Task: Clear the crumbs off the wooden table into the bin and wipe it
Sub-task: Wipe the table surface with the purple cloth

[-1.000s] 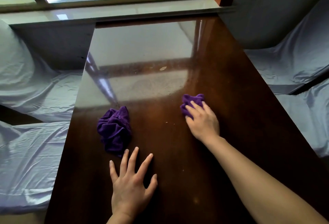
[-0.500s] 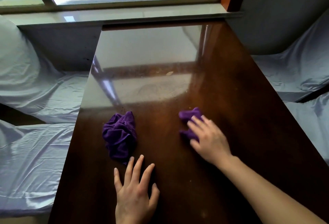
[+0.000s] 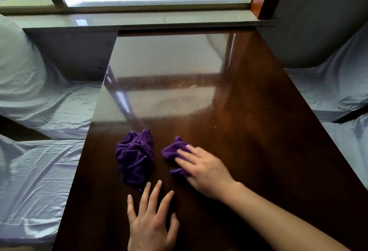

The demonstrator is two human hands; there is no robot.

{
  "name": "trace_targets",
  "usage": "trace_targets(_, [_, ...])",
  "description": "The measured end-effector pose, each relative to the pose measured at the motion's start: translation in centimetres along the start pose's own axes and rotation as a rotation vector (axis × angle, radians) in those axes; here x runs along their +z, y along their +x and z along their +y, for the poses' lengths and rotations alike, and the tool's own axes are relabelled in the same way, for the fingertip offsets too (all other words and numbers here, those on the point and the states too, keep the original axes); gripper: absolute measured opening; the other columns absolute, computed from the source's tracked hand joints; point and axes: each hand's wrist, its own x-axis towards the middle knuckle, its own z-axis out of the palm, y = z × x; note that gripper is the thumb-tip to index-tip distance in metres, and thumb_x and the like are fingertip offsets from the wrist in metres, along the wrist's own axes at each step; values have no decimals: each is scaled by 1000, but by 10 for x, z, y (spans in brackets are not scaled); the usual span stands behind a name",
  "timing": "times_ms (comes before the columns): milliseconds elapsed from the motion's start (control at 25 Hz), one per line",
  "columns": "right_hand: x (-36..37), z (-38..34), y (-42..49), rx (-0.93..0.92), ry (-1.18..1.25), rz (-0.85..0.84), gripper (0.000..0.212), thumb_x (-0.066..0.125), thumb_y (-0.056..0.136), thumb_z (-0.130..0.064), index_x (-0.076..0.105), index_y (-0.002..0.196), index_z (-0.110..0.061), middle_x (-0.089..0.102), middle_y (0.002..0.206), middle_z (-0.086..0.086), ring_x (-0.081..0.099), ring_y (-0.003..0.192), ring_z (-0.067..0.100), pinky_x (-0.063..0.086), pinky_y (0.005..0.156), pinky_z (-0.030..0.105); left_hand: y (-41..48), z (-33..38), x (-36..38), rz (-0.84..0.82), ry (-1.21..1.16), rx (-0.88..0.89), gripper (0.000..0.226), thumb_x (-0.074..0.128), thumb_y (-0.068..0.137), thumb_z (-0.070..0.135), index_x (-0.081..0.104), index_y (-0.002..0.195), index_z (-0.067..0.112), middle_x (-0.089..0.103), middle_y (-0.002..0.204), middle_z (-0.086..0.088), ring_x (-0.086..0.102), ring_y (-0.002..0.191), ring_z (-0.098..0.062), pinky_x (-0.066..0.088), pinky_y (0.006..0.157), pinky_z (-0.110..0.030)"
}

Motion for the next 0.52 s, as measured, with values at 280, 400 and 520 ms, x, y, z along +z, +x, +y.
trace_targets(280, [-12,111,45,780,-67,172,47,50,97,-35,53,139,-15,49,149,11,39,140,35,30,118,42,1,-4,10,38,5,16,59,63,62,45,59,120,38,50,146,-3,38,139,-26,24,107,-67])
trace_targets(400, [-7,81,99,632,-63,141,48,44,99,-37,48,142,-17,42,154,10,36,142,34,21,121,38,0,-3,10,64,16,18,59,65,60,44,61,118,37,52,145,-3,42,137,-27,26,106,-68])
trace_targets(520, [8,10,120,295,0,79,50,45,96,-33,48,144,-18,41,155,9,36,143,34,21,121,40,1,-2,9,73,8,8,58,65,58,43,64,115,36,53,143,-4,44,135,-27,28,105,-67])
